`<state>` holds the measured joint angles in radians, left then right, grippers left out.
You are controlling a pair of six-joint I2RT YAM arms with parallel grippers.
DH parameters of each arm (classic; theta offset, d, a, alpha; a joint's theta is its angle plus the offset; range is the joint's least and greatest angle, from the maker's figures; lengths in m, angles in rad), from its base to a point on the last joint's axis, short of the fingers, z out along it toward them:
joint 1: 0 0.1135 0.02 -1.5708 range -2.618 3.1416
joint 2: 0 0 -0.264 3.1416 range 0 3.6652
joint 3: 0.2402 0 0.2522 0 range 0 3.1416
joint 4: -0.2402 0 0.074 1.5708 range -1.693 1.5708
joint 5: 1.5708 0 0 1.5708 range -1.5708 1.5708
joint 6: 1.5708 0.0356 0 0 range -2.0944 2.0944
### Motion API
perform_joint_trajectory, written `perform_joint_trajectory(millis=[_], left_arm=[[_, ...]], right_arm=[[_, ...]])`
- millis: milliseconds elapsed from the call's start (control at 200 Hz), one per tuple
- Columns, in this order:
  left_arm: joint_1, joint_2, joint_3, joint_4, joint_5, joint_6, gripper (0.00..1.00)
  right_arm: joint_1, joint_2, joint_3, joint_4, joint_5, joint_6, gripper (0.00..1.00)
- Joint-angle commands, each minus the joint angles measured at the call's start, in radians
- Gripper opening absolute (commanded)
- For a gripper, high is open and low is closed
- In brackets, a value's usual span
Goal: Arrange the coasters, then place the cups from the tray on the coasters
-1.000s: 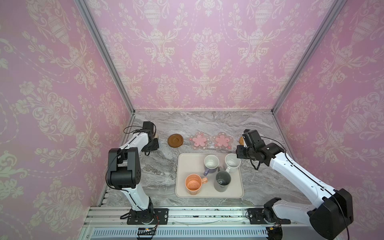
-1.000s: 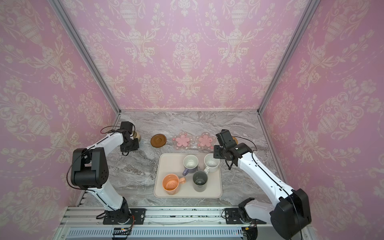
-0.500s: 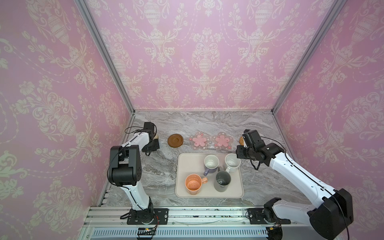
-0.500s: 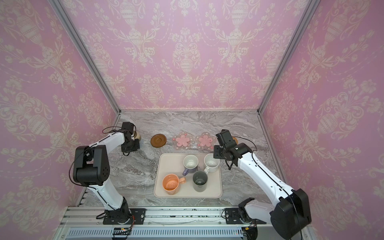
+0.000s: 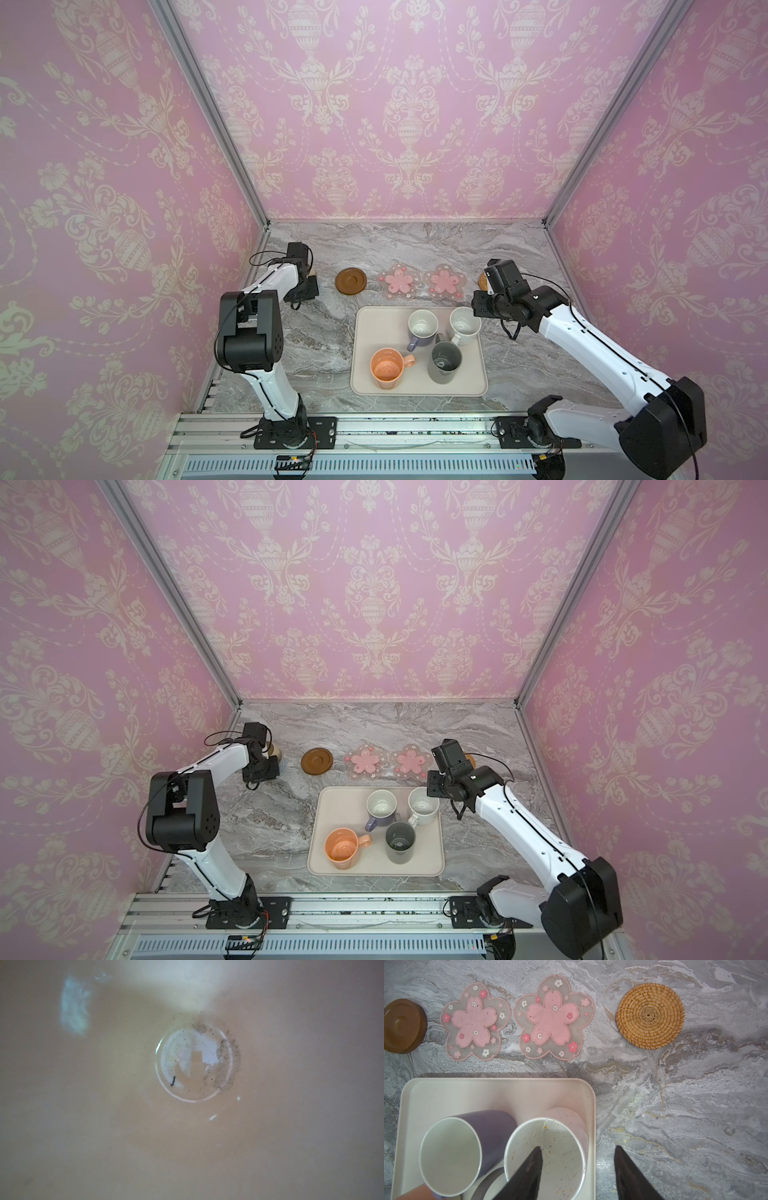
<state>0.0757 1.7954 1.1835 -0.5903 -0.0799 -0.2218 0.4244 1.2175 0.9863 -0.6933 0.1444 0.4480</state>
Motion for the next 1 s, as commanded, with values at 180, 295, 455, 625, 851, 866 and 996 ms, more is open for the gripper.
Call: perform_joint_trajectory(millis=[180,295,455,625,851,866,996], left_arm=[[-0.002,-0.042,0.006,0.011,-0.010,0.004,0.15],[-0.002,-0.059,-0.010,0.035,-0.006,0.018,0.08],[-0.002,-0.122,-0.054,0.105,0.013,0.022,0.02],[-0.008,-0.183,-0.077,0.136,0.044,0.034,0.00],[-0.016,-0.194,-0.089,0.118,0.034,0.031,0.00],[-0.017,-0.195,-0.093,0.120,0.033,0.029,0.00],[-0.030,-0.215,-0.135,0.139,0.029,0.019,0.00]], right_arm=[[0.008,0.002,-0.011,-0.003,-0.015,0.019,0.57],[0.008,0.002,-0.003,-0.003,-0.016,0.017,0.57],[0.007,0.001,0.000,-0.005,-0.012,0.015,0.57],[0.008,-0.004,-0.002,-0.005,-0.010,0.015,0.58],[0.008,-0.004,-0.006,0.003,-0.016,0.018,0.58],[0.008,-0.004,-0.007,0.004,-0.017,0.018,0.58],[0.007,-0.007,-0.017,0.007,-0.016,0.017,0.58]])
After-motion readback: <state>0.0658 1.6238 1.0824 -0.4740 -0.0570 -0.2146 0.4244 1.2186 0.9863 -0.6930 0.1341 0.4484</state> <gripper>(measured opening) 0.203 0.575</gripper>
